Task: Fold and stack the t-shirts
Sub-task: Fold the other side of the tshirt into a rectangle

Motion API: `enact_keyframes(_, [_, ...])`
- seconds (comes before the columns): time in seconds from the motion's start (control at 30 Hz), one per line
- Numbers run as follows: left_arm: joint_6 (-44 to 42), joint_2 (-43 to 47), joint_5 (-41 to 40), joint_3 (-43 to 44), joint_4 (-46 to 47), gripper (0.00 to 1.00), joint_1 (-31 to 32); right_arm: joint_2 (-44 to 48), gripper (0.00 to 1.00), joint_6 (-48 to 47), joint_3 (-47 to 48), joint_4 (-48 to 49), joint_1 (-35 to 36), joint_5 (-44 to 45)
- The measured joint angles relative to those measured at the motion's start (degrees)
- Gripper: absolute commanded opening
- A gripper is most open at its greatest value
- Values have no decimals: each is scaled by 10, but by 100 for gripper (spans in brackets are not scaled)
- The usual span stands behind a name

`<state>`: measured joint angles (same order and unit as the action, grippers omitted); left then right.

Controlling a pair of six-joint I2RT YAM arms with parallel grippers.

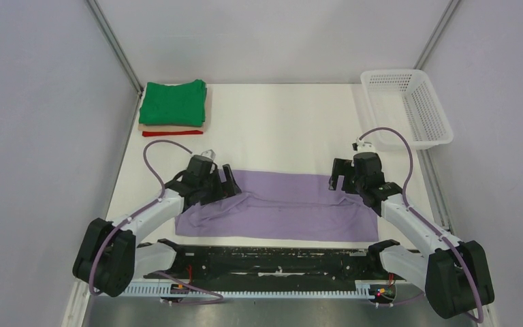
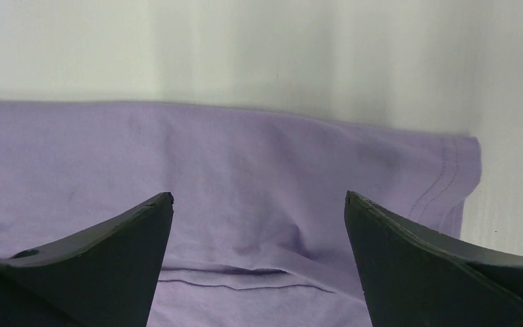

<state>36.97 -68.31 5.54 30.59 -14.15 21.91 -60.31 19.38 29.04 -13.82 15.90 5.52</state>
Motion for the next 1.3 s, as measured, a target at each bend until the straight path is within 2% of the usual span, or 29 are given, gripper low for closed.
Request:
enact_keyframes(0.37, [1, 38, 13, 0, -37, 100, 115, 0, 98, -10, 0, -2, 0, 15])
enact_keyframes(0.53, [2, 49, 64, 0, -46, 100, 169, 5, 98, -14, 0, -4, 0, 19])
enact_keyframes(0.77, [12, 150, 120, 0, -94, 100, 238, 16, 98, -21, 0, -8, 0, 30])
enact_keyframes(0.87, [14, 212, 104, 3, -113, 100, 242, 21, 98, -21, 0, -9, 0, 37])
enact_keyframes(1.0, [35, 255, 1, 15, -114, 100, 242, 22, 98, -21, 0, -9, 0, 40])
enact_keyframes(1.1, [48, 221, -67, 21, -100, 100, 241, 22, 98, -21, 0, -10, 0, 40])
enact_keyframes(1.17, [52, 163, -96, 28, -85, 100, 239, 22, 98, -23, 0, -10, 0, 40])
enact_keyframes(1.3, [51, 51, -86, 43, -66, 100, 235, 22, 98, -25, 0, -12, 0, 40])
